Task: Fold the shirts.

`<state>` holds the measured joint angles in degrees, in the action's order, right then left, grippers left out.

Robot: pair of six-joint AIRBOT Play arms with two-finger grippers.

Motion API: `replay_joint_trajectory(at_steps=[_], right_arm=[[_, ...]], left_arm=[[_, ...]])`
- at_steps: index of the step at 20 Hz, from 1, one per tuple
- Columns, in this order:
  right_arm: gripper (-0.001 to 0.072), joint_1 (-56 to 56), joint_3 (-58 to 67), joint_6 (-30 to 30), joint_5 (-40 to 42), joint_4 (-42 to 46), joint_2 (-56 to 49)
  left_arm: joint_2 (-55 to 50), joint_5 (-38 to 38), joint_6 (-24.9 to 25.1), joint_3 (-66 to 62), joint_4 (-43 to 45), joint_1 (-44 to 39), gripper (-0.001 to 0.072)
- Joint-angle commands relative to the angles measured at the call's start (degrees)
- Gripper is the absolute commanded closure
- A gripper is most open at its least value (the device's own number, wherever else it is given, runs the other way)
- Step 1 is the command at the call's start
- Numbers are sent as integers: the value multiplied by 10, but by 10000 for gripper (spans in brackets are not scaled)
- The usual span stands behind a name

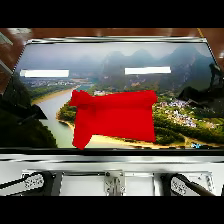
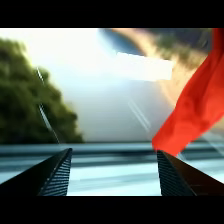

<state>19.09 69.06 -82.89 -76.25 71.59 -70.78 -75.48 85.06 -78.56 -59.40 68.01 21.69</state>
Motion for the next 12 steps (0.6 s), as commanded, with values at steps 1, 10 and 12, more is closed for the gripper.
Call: replay_joint_trajectory(at_steps=[1, 10, 12], right_arm=[[68, 33, -76, 29, -108, -22, 10], [68, 32, -165, 26, -28, -78, 9], [68, 32, -186, 26, -23, -76, 8]], left_arm=[[24, -27, 60, 149, -70, -2, 111], [17, -223, 98, 253, -210, -141, 112], [6, -236, 99, 252, -216, -170, 112]])
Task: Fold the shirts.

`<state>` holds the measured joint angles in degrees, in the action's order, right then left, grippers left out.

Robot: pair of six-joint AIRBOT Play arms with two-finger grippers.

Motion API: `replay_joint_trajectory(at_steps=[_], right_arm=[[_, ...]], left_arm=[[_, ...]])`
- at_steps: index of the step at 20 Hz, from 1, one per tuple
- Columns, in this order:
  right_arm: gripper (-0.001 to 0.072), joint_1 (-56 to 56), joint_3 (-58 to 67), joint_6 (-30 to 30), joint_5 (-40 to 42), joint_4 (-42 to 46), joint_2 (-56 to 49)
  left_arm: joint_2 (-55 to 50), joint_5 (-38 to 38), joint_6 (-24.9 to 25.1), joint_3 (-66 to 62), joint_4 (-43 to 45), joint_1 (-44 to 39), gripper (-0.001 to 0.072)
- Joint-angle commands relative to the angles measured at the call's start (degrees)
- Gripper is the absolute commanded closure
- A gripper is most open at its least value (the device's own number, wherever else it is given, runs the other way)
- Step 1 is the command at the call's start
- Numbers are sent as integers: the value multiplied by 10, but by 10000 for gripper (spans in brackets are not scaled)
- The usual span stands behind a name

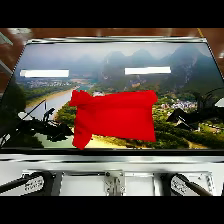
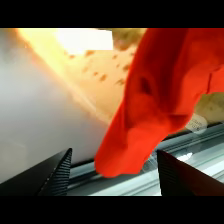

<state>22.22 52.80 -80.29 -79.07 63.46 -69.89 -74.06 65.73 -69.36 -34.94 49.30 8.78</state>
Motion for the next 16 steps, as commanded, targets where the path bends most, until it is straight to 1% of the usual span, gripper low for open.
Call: replay_joint_trajectory(at_steps=[1, 3, 5, 6, 7, 8, 9, 10, 14, 16], right_arm=[[68, 1, -37, 0, 4, 4, -6], [68, 1, -64, 1, 5, -6, -23], [68, 0, -89, 5, 18, -25, -42], [68, 0, -100, 10, 28, -36, -49], [68, 0, -111, 11, 38, -46, -54], [68, 0, -120, 11, 49, -54, -59], [68, -4, -128, 12, 58, -58, -61], [68, -14, -132, 14, 70, -58, -63], [68, -80, -133, 4, 128, -69, -99], [69, -111, -133, 4, 141, -74, -124]], left_arm=[[-15, -45, 8, 8, -29, -53, 112], [-27, -46, 8, 7, -35, -68, 114], [-37, -46, 8, 7, -71, -78, 122], [-41, -46, 9, 7, -86, -85, 197], [-46, -46, 13, 7, -94, -93, 303], [-48, -45, 13, 7, -95, -98, 431], [-49, -41, 13, 7, -95, -99, 586], [-49, -35, 14, 7, -95, -99, 669], [-47, -21, 14, 7, -95, -98, 668], [-45, -15, 14, 7, -94, -98, 668]])
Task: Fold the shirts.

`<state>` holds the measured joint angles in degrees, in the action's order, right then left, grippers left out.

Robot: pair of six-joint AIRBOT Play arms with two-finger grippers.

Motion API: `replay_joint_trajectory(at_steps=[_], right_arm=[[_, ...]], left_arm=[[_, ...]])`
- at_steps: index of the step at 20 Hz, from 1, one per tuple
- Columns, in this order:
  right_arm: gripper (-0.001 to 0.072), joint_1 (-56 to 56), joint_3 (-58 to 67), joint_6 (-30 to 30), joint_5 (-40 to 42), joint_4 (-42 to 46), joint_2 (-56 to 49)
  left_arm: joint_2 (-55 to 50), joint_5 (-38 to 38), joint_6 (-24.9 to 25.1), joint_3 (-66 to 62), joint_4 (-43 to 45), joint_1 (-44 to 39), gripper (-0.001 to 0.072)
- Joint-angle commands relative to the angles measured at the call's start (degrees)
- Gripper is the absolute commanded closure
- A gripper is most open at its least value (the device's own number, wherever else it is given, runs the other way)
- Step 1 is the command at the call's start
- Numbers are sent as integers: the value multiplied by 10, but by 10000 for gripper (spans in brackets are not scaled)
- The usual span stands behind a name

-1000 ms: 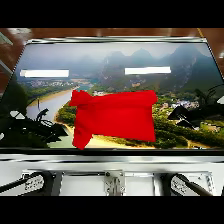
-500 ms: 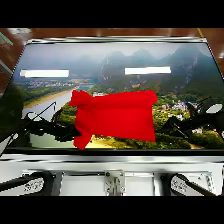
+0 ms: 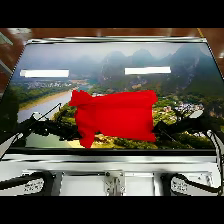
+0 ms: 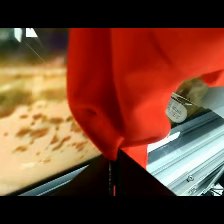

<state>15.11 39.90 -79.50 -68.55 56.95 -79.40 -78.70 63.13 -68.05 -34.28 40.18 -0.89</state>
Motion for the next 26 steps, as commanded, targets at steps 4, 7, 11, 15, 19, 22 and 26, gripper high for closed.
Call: replay_joint_trajectory(at_steps=[4, 7, 11, 15, 19, 22, 26], right_arm=[[482, -68, -3, -7, 72, -56, -42], [655, -67, 17, 37, 65, -91, -22], [656, -67, 145, 116, 36, -78, 107], [655, -67, 377, 105, 84, -74, 257], [655, -67, 574, 75, 96, -69, 325], [655, -67, 632, 47, 102, -67, 357], [655, -67, 635, -5, 59, -32, 384]], left_arm=[[10, 12, 3, -3, -1, -2, 668], [37, 19, -2, -48, 49, -1, 671], [137, 78, -87, -244, 232, 3, 671], [223, 90, -92, -562, 242, 19, 669], [256, 54, -137, -841, 237, 19, 668], [297, 2, -137, -896, 251, 19, 669], [342, -12, -137, -875, 313, 19, 668]])
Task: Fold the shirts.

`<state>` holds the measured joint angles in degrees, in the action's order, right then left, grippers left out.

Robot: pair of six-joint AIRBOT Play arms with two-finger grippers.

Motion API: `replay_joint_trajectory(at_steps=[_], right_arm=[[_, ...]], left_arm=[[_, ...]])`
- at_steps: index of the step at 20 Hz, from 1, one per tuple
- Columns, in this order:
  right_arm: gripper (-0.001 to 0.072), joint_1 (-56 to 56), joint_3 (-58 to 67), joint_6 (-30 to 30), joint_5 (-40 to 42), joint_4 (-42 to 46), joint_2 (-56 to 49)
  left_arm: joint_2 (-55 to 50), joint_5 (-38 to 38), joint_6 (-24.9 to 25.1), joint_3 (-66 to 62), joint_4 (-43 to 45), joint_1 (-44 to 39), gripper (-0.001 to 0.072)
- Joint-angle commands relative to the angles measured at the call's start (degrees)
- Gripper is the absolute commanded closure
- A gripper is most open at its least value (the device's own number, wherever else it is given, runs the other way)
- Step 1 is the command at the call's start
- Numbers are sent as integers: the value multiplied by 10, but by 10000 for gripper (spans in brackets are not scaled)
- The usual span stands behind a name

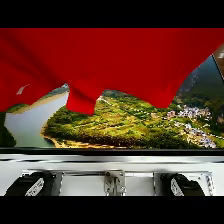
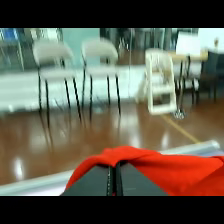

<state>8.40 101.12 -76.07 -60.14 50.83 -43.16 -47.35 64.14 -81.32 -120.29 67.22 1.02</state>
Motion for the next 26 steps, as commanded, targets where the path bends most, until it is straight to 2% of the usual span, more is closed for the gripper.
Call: replay_joint_trajectory(at_steps=[1, 5, 7, 10, 12, 16, 19, 23, 26], right_arm=[[655, 0, 23, -43, -45, 40, 21], [655, 0, 23, -82, -115, 104, 0], [655, 0, 23, -108, -181, 148, -33], [655, 0, 22, -116, -320, 192, -125], [655, -1, 22, -116, -362, 192, -212], [655, 0, 22, -119, -311, 225, -391], [655, 0, 22, -146, -264, 263, -502], [655, -1, 22, -174, -215, 271, -595], [655, -1, 22, -189, -187, 255, -633]], left_arm=[[32, -21, -4, -7, 55, 0, 668], [31, -20, -4, 56, 75, 0, 668], [24, -17, -4, 106, 111, 0, 668], [-10, 11, -4, 186, 160, 0, 668], [-45, 8, -4, 247, 159, 0, 668], [-167, -17, -4, 342, 137, 0, 668], [-288, -33, -4, 353, 35, -1, 668], [-422, -72, -2, 353, -98, -17, 668], [-494, -78, -2, 353, -109, -40, 668]])
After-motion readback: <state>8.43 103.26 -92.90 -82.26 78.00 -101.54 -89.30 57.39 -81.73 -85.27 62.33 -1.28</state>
